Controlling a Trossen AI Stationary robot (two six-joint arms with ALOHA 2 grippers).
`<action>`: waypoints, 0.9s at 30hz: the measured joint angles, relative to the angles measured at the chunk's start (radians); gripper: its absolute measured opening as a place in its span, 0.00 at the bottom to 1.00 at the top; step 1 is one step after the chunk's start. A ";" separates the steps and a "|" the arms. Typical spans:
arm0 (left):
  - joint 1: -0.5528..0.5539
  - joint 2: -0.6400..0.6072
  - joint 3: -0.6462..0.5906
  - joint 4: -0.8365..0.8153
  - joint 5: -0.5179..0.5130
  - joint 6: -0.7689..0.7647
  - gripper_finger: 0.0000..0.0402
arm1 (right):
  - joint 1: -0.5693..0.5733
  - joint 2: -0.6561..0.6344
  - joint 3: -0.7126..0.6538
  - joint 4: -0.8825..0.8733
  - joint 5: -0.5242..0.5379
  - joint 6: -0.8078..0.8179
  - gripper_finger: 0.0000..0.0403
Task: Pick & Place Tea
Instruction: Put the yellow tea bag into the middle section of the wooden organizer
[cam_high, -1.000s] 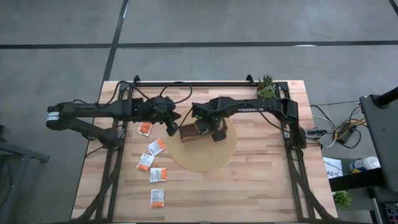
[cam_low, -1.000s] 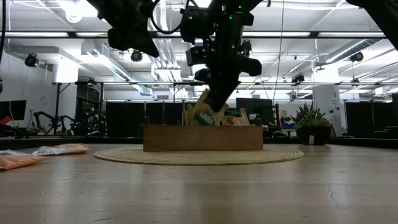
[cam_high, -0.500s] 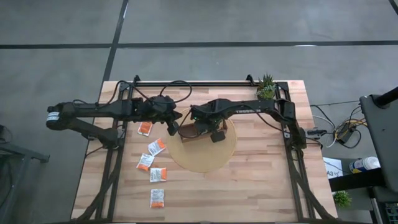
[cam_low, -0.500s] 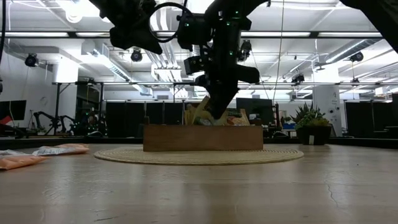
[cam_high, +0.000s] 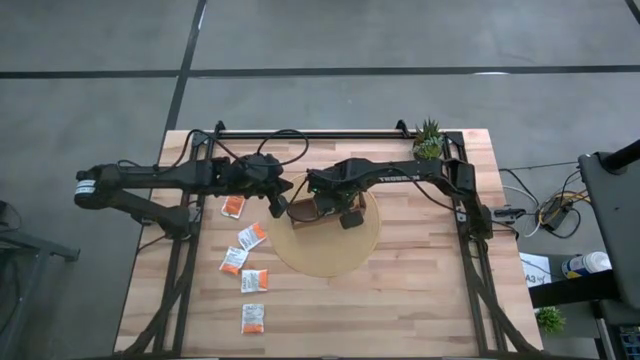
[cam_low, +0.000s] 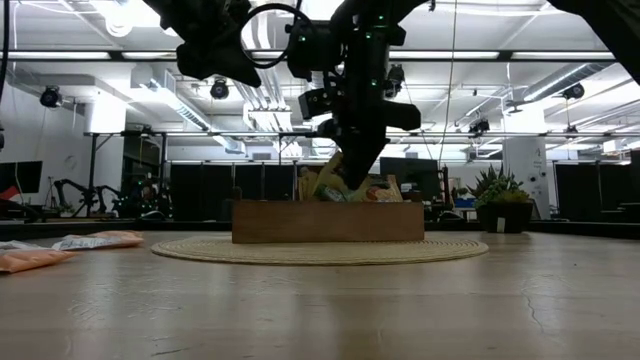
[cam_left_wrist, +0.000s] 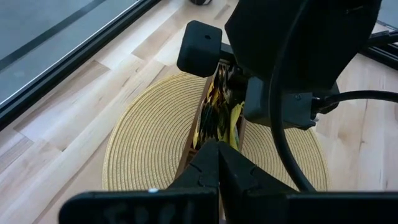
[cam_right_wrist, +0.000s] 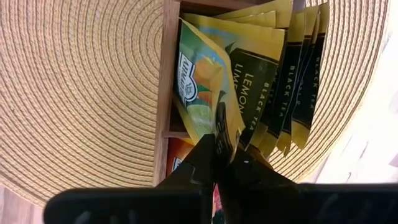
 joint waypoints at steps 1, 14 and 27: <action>0.000 0.000 0.000 0.000 0.000 0.000 0.00 | 0.000 0.000 0.000 0.002 0.000 0.006 0.02; 0.000 0.000 0.000 0.002 0.001 -0.002 0.00 | 0.000 -0.001 0.000 0.014 -0.001 0.008 0.02; 0.000 0.000 0.000 0.003 0.001 -0.003 0.00 | -0.001 -0.005 0.000 0.042 -0.004 0.096 0.28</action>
